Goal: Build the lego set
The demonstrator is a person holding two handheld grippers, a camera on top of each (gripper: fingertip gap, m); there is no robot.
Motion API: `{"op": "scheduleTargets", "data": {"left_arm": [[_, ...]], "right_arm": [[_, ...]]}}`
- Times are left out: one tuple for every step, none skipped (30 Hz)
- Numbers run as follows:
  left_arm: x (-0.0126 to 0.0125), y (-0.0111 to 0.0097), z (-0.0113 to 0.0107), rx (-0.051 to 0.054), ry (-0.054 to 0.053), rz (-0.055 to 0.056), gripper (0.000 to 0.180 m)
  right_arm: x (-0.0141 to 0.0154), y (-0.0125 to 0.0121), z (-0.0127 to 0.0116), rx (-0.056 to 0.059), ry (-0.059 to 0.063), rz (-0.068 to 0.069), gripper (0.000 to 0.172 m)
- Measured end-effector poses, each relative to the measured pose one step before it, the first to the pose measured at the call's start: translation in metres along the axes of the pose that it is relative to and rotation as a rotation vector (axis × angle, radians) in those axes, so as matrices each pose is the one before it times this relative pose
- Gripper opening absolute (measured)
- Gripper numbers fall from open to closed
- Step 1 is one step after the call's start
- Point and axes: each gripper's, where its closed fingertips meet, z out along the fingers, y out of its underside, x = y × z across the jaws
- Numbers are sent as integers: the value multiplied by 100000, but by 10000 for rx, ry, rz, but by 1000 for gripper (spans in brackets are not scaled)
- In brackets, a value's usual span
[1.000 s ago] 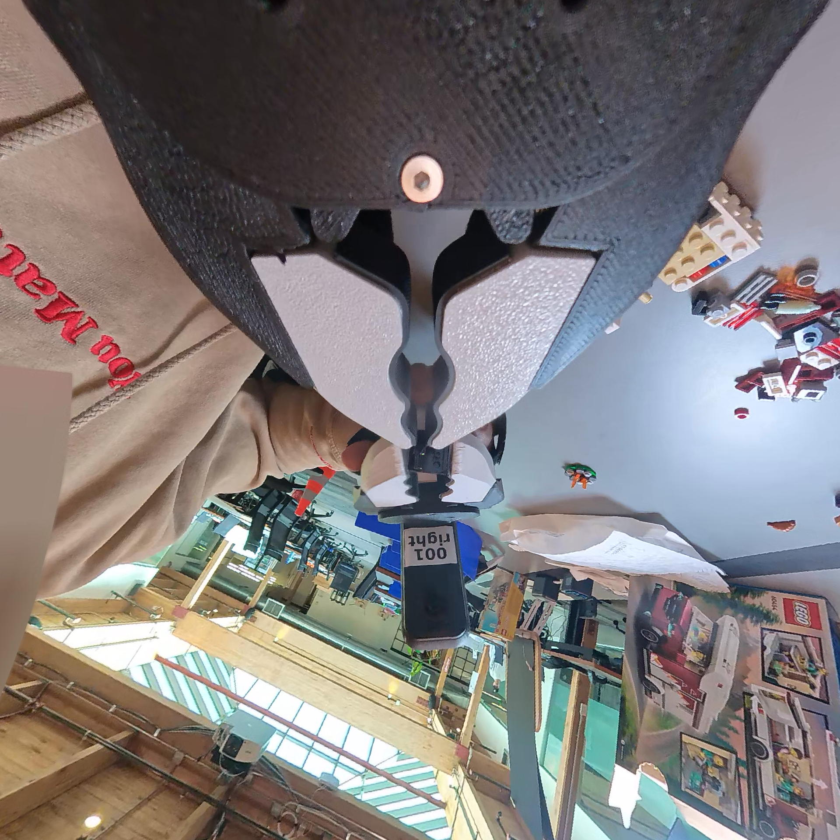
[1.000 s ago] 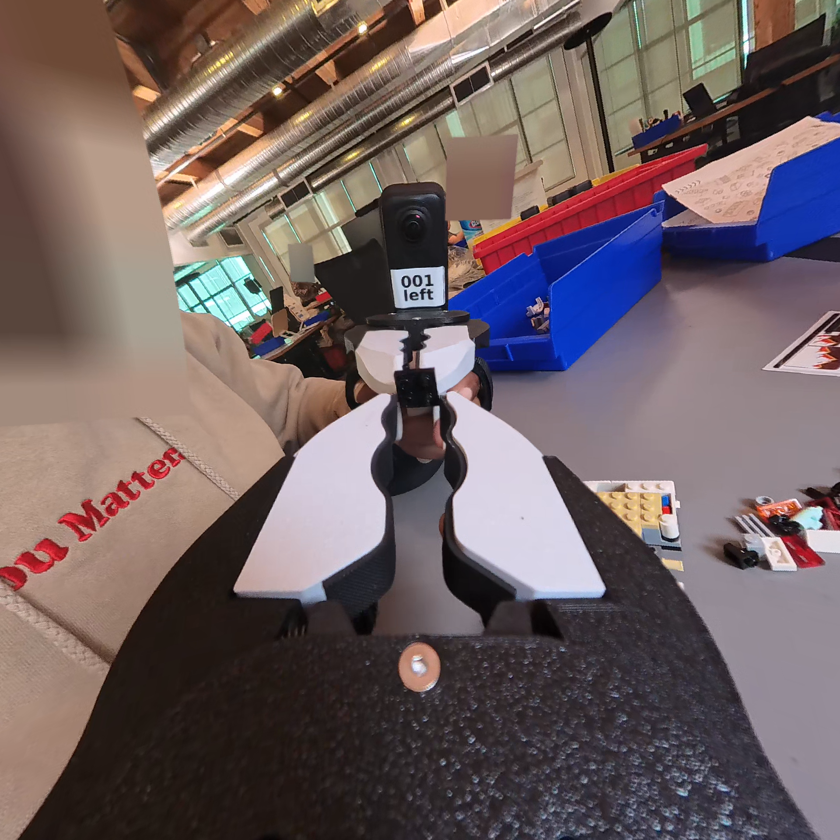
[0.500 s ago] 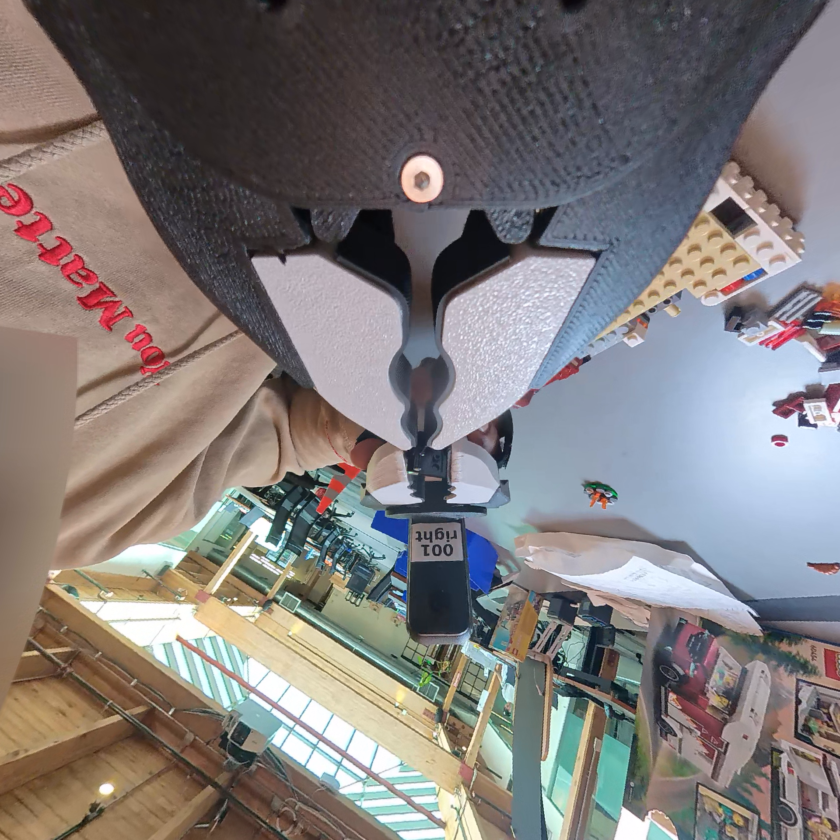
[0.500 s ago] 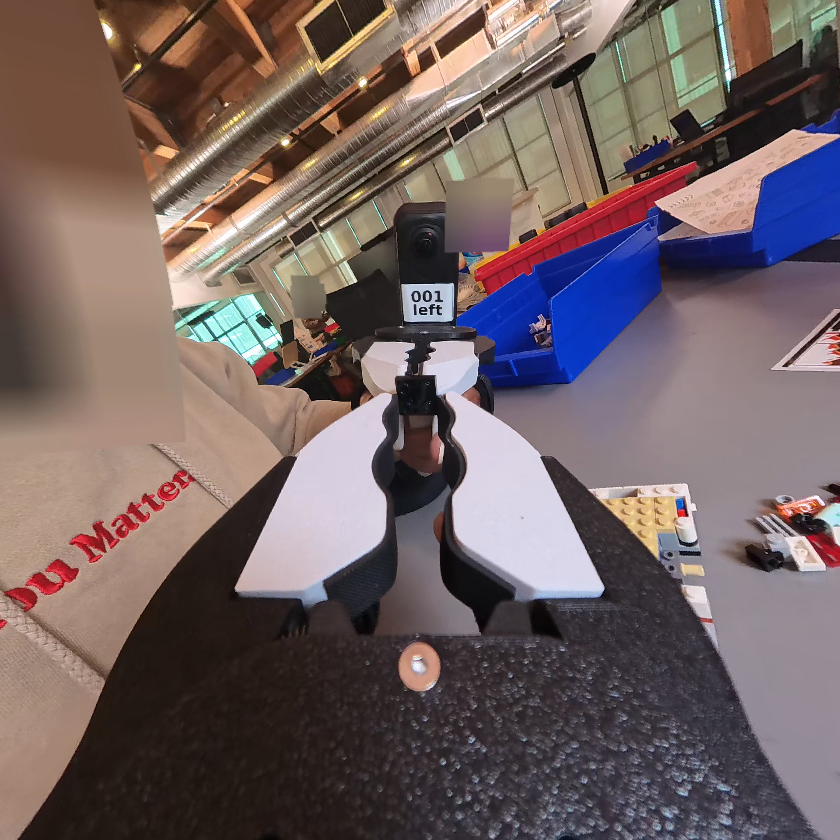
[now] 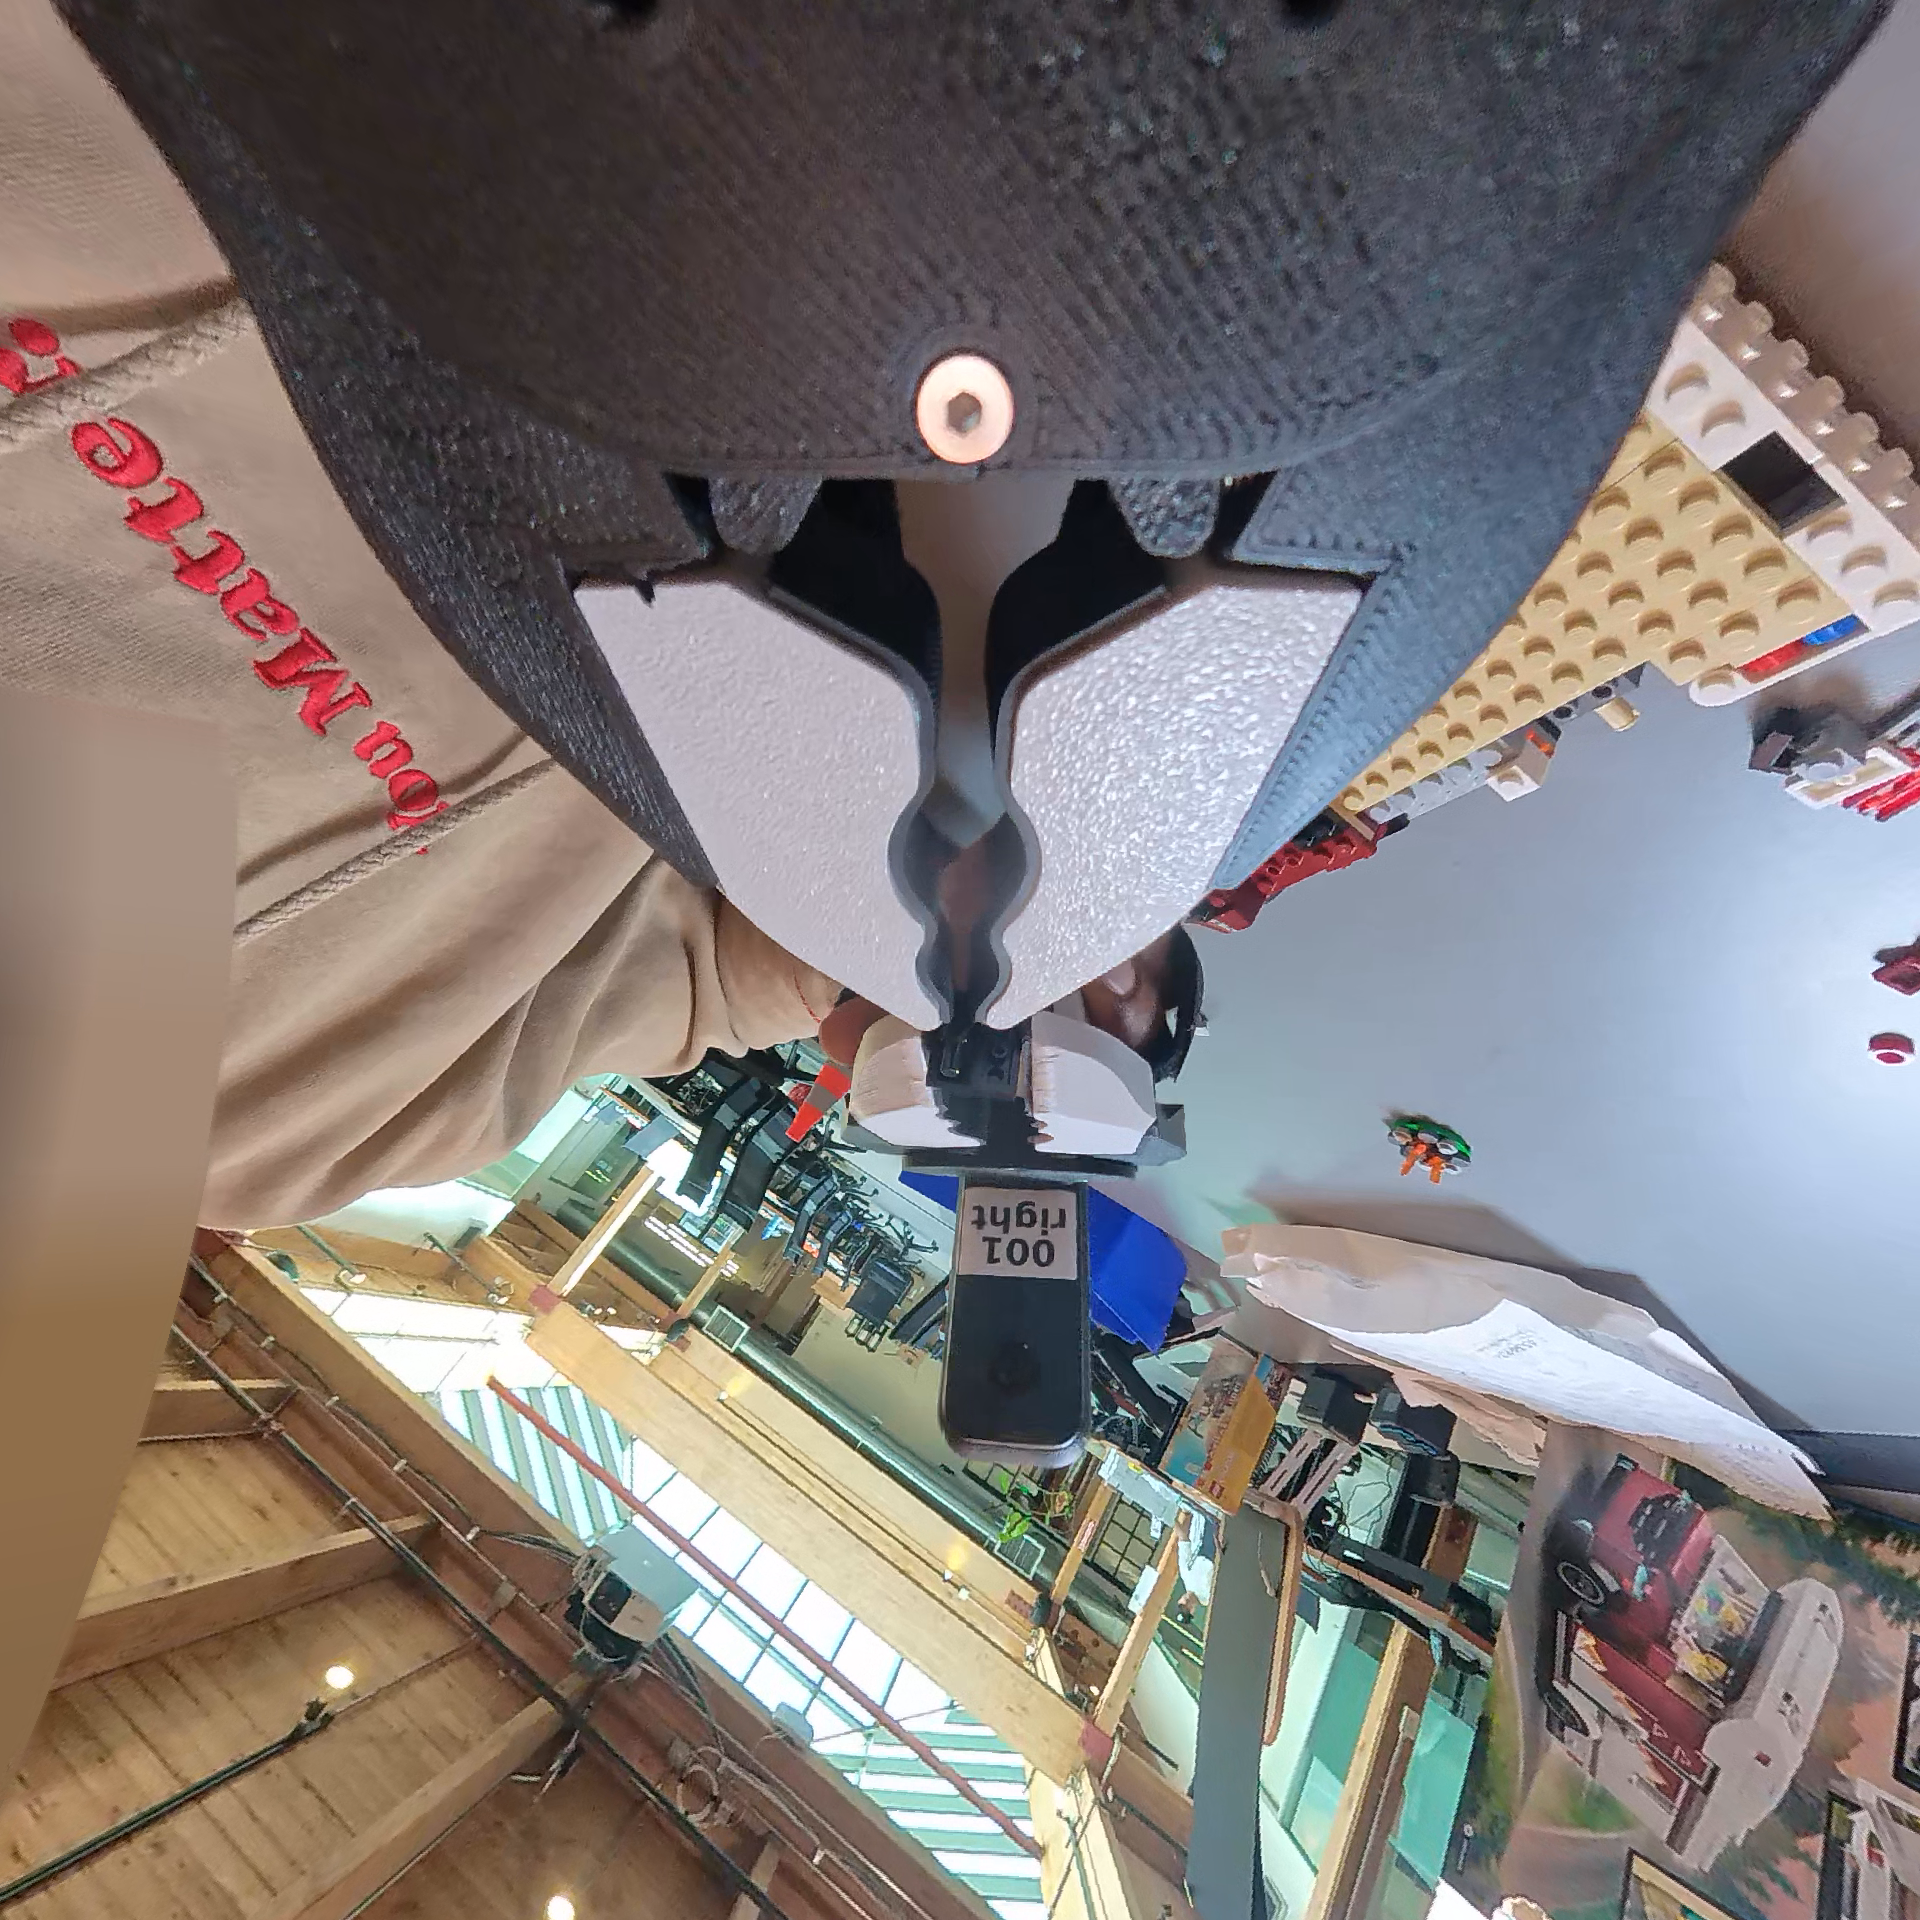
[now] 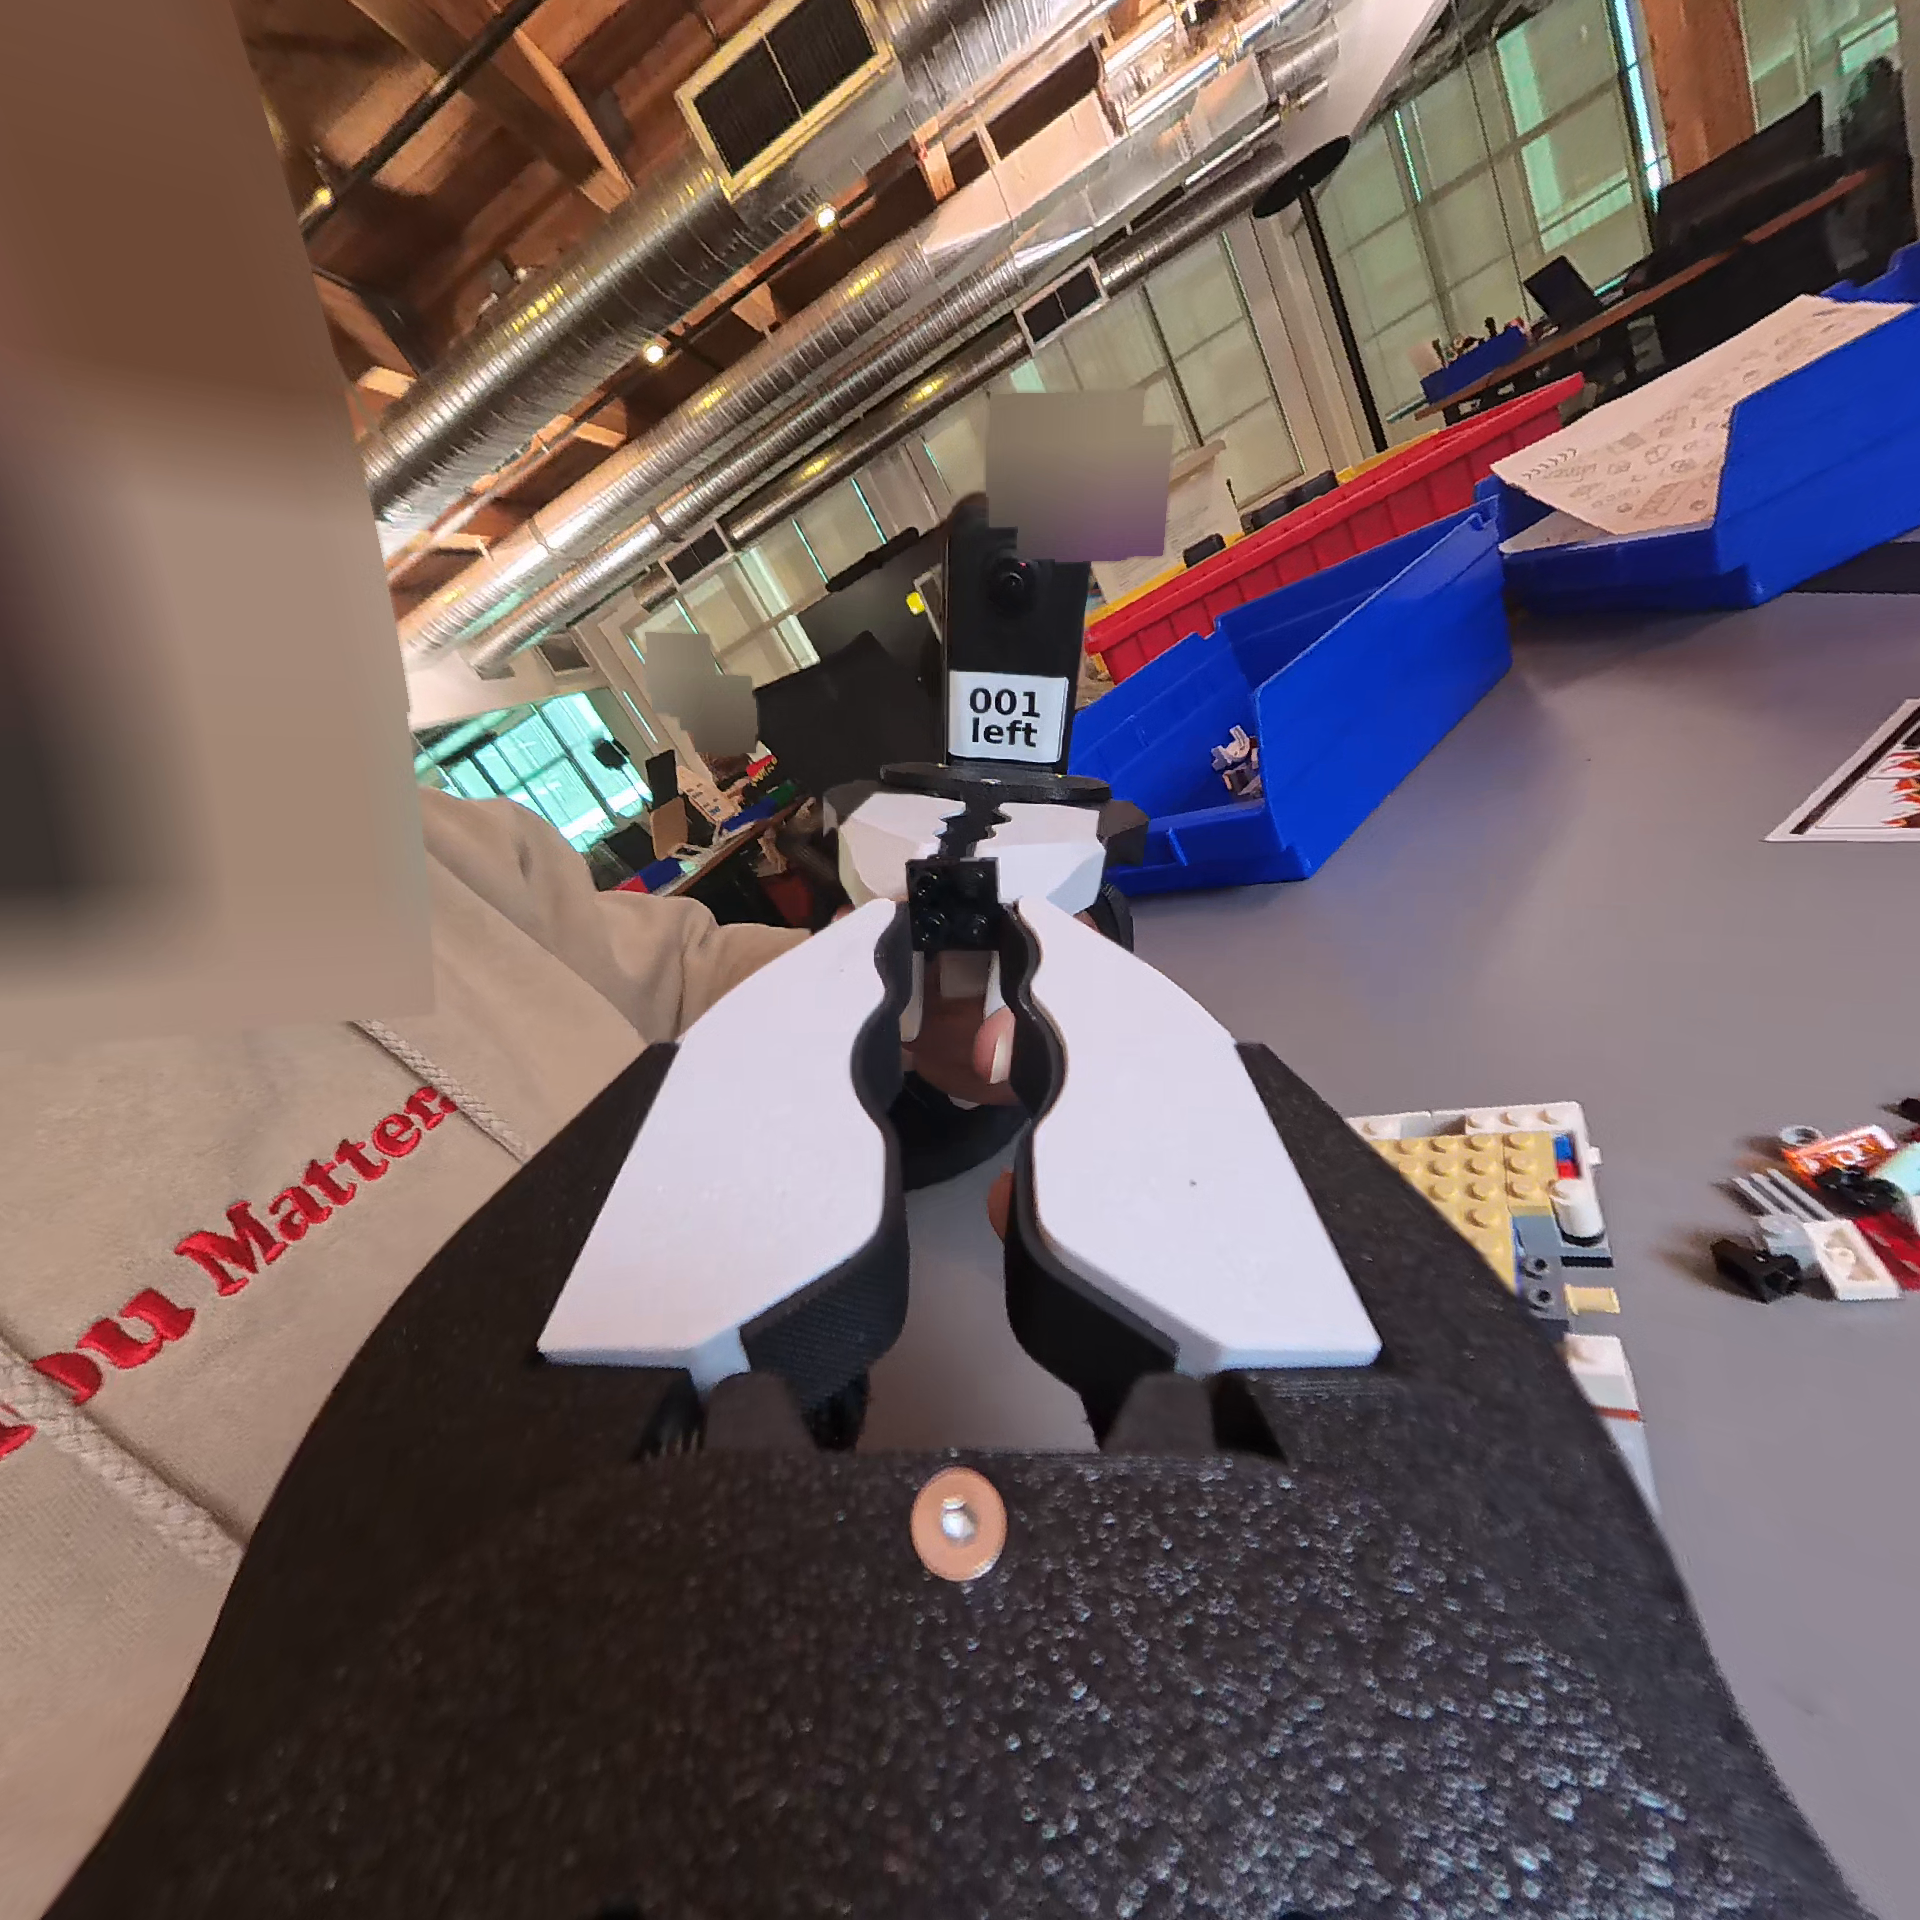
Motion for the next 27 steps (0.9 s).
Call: {"op": "scheduleTargets", "data": {"left_arm": [[51,23,-133,50,126,107,3],[2,-31,-123,78,94,34,3],[-163,13,-79,13,-15,-52,3],[-230,134,-78,-74,-58,43,4],[-183,169,-48,-82,-72,77,5],[-181,130,-30,-46,-102,94,7],[-130,136,30,-56,-66,53,10],[-83,146,55,-64,-5,11,10],[-68,108,60,-27,-3,-5,10],[-41,88,50,-14,16,-13,10],[-42,61,30,-9,24,-39,11],[130,-123,-9,98,144,-83,15],[160,-249,-38,138,155,-148,16],[-18,-141,-45,68,17,-62,16],[-297,133,-1,-107,-200,97,16],[-60,221,43,-132,-82,203,18],[240,-37,8,32,92,70,15],[207,7,24,-19,90,48,13],[202,127,45,-97,95,89,11],[148,135,73,-102,52,87,11],[221,-75,19,46,91,56,10],[117,-15,26,-13,31,38,8],[14,4,-11,-25,-17,52,7],[67,-41,-30,-9,26,-30,7],[39,-126,-28,37,32,-68,6],[3,-132,-36,44,-1,-33,6],[18,-70,-8,-4,-27,28,5]], "right_arm": [[-13,112,103,-245,163,-365,16],[15,52,97,-295,227,-403,16],[154,74,40,-333,314,-425,16],[168,165,-6,-375,332,-464,16],[105,217,-37,-364,298,-511,16],[25,191,-71,-315,252,-483,16],[-7,165,-69,-268,207,-407,16],[8,142,-74,-221,175,-299,16],[17,109,-64,-178,137,-231,16],[20,108,-55,-159,97,-200,16],[25,113,-49,-138,82,-200,16],[92,160,-57,-140,112,-203,16],[159,260,-17,-178,153,-198,16],[56,234,5,-119,75,-157,16],[-185,44,17,16,-68,-58,16],[-275,-58,29,83,-129,10,16],[-114,-22,35,50,-54,6,16],[-38,-50,10,76,-34,32,16],[-92,-122,-24,103,-108,109,16],[-169,-190,-53,157,-182,174,17],[-124,-100,-12,102,-161,200,16],[-6,12,26,50,-90,193,16],[-59,0,28,80,-125,207,17],[-64,-58,25,140,-177,291,17],[-57,-109,26,184,-197,412,17],[-26,-124,32,211,-195,432,17],[-46,-85,9,192,-198,371,17]]}}
